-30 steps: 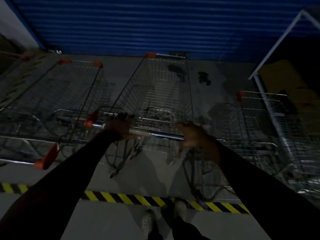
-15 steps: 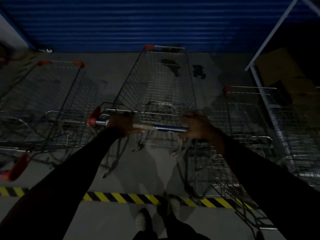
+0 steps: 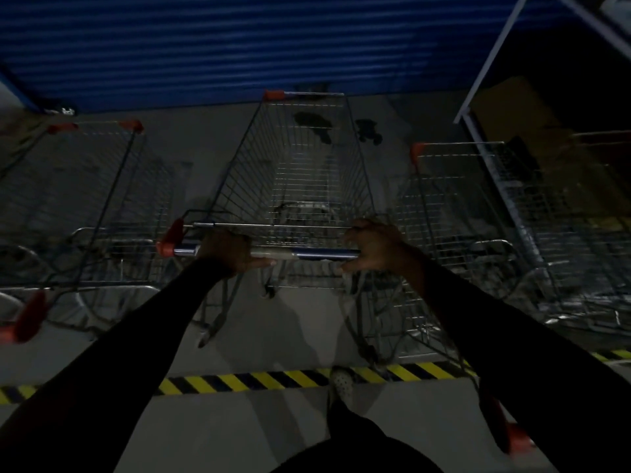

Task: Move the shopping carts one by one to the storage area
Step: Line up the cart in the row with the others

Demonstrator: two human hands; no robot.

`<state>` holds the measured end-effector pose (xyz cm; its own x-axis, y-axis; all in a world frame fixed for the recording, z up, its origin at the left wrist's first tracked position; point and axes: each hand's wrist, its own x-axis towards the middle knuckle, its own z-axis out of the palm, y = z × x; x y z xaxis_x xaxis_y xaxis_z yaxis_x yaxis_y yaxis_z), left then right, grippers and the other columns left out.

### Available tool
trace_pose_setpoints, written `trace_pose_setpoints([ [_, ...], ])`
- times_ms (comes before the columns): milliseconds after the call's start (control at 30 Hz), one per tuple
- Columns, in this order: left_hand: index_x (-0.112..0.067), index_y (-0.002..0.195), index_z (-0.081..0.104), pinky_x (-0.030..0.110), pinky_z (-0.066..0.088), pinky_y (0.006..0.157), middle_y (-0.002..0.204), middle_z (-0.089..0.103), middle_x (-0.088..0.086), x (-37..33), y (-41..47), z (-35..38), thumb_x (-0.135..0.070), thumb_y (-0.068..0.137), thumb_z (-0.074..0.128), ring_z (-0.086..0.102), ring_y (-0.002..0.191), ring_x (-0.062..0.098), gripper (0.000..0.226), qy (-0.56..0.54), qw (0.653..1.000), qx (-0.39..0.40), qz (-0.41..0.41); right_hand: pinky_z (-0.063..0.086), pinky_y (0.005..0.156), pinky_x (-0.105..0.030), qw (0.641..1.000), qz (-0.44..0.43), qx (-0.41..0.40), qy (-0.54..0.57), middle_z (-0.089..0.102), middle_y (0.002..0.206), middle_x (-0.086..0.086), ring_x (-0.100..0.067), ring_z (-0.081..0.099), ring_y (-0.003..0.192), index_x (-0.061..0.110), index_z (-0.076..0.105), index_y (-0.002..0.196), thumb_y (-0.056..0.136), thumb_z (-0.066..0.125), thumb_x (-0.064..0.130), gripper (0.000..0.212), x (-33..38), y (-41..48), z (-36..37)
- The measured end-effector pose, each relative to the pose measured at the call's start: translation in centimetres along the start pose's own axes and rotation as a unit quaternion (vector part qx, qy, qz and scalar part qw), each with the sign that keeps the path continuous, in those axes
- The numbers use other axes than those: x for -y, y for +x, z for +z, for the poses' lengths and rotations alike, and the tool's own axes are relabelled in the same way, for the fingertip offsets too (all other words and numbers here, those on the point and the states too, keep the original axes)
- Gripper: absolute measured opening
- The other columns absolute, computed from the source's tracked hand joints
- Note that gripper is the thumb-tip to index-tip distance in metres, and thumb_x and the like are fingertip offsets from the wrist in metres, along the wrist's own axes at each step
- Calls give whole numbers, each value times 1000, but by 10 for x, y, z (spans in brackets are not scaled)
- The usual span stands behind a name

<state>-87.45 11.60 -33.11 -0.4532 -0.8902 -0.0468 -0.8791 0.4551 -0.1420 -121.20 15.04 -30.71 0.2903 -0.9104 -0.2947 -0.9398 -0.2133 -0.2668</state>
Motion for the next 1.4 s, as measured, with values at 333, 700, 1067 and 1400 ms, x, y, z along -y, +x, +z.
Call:
trace_pose_setpoints([
  [333, -21, 90, 76, 33, 53, 75, 89, 75, 7, -38, -92, -3, -102, 61, -2, 71, 87, 27, 115, -29, 999, -19, 3, 30, 112, -32, 1000, 7, 22, -16, 54, 131, 8, -15, 46, 129, 34, 64, 114, 52, 48, 98, 90, 23, -83, 46],
  [700, -19, 63, 67, 31, 56, 67, 67, 69, 1, -75, -176, 1, -103, 61, 8, 67, 68, 19, 103, -63, 998, -1, -31, 52, 81, -32, 985, -117, -115, -57, 70, 101, -5, -26, 67, 94, 17, 78, 92, 76, 37, 91, 86, 46, -173, 83],
  [1067, -21, 70, 65, 29, 52, 69, 75, 69, 0, -107, -220, -10, -103, 60, 11, 67, 76, 19, 98, -55, 997, 36, -44, 56, 81, -54, 827, 138, 2, 544, 61, 91, -4, -21, 66, 78, 19, 56, 96, 101, 48, 6, 16, 78, -222, 80],
  [1400, -23, 67, 60, 28, 39, 63, 84, 72, 5, -139, -256, -28, -94, 70, 28, 69, 85, 24, 78, -54, 997, 41, -46, 42, 103, -35, 999, -37, -15, -33, 53, 137, 13, -16, 50, 126, 35, 68, 109, 51, 26, 107, 101, 44, -240, 106],
])
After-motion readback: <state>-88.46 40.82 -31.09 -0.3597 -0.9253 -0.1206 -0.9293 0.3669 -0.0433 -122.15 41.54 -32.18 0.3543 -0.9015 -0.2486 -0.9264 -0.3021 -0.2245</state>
